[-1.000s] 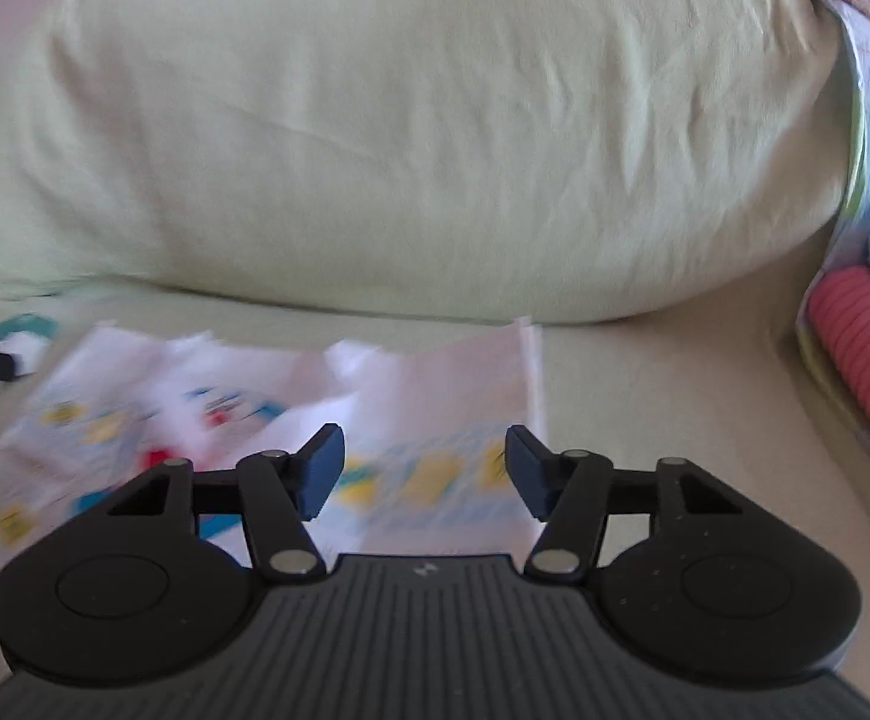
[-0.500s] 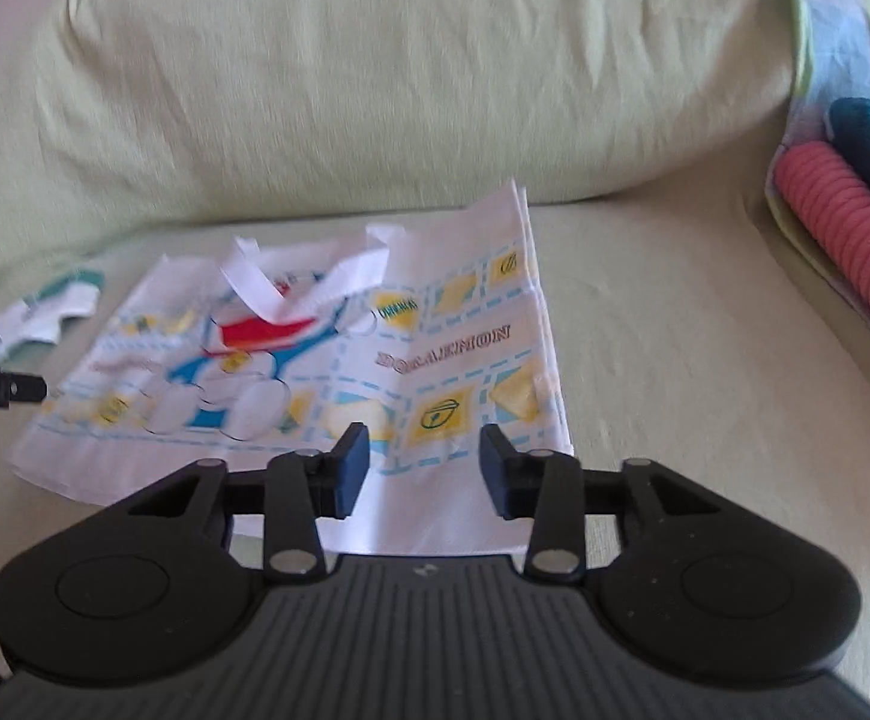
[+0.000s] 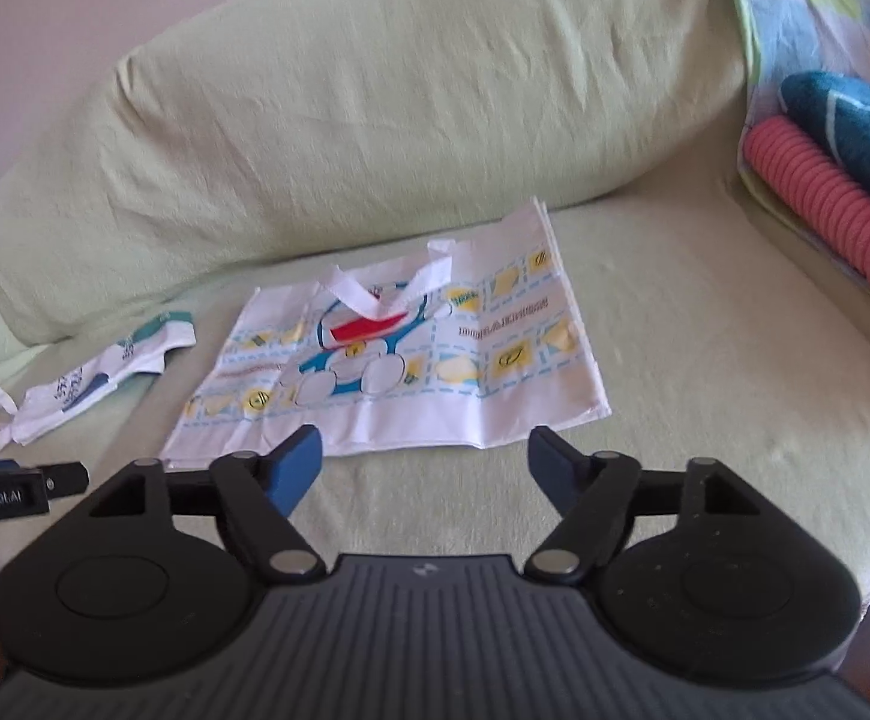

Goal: Fold shopping bag

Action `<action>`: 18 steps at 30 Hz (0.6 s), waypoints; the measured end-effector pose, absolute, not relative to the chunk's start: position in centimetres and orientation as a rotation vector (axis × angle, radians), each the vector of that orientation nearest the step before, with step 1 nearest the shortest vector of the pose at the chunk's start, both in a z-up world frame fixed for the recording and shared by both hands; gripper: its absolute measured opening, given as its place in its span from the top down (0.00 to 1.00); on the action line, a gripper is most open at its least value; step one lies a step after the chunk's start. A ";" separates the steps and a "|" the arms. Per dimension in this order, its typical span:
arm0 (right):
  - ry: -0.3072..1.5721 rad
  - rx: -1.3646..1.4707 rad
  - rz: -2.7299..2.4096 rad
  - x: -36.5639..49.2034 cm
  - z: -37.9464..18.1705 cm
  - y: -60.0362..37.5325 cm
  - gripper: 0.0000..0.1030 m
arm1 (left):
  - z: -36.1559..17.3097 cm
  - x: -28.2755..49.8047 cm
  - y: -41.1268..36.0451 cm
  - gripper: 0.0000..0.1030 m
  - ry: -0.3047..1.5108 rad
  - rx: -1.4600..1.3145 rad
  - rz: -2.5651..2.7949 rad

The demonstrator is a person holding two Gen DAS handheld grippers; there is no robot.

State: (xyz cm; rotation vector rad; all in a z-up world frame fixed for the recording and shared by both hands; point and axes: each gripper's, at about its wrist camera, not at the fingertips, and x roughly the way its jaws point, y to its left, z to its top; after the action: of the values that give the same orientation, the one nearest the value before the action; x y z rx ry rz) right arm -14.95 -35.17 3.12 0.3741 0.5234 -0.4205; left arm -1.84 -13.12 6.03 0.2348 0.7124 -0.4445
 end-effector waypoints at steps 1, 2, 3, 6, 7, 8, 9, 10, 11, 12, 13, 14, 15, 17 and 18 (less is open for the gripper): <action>0.511 0.368 -0.425 -15.5 3.6 -34.8 0.21 | 6.3 -2.4 -13.0 0.26 0.707 0.230 -0.457; 0.505 0.364 -0.430 -15.8 3.9 -34.5 0.18 | 6.5 -2.9 -13.0 0.25 0.703 0.226 -0.468; 0.491 0.352 -0.443 -16.5 4.5 -33.9 0.16 | 6.7 -3.4 -12.9 0.25 0.701 0.226 -0.482; 0.477 0.325 -0.470 -17.7 5.4 -32.7 0.10 | 6.8 -4.3 -12.7 0.25 0.710 0.223 -0.517; 0.472 0.322 -0.476 -18.0 5.6 -32.5 0.10 | 6.8 -4.5 -12.7 0.25 0.713 0.224 -0.524; 0.458 0.316 -0.487 -18.5 6.0 -32.0 0.08 | 6.7 -4.7 -12.7 0.25 0.716 0.230 -0.532; 0.450 0.317 -0.495 -18.9 6.2 -31.7 0.07 | 6.7 -5.0 -12.7 0.25 0.716 0.236 -0.538; 0.445 0.315 -0.498 -19.2 6.3 -31.5 0.07 | 6.6 -5.3 -12.7 0.24 0.714 0.243 -0.545; 0.437 0.309 -0.504 -19.7 6.6 -31.0 0.06 | 6.6 -5.5 -12.6 0.24 0.713 0.248 -0.552; 0.433 0.302 -0.511 -20.0 6.8 -30.7 0.04 | 6.6 -5.8 -12.6 0.23 0.713 0.251 -0.557; 0.430 0.296 -0.517 -20.2 6.9 -30.4 0.04 | 6.5 -6.0 -12.6 0.23 0.713 0.252 -0.562; 0.424 0.284 -0.529 -20.7 7.1 -30.0 0.03 | 6.4 -6.1 -12.6 0.23 0.712 0.253 -0.569; 0.422 0.277 -0.536 -20.9 7.2 -29.8 0.02 | 6.4 -6.3 -12.6 0.23 0.708 0.253 -0.574; 0.418 0.263 -0.551 -21.5 7.5 -29.4 0.01 | 6.5 -6.7 -12.6 0.23 0.705 0.251 -0.577; 0.416 0.257 -0.558 -21.8 7.6 -29.2 0.01 | 6.6 -6.9 -12.6 0.22 0.704 0.246 -0.579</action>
State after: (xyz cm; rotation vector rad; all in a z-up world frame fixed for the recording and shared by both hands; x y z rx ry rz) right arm -21.81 -29.18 7.61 0.2573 0.4164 -0.5582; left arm -6.87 -12.56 6.62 0.2460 0.7037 -0.5789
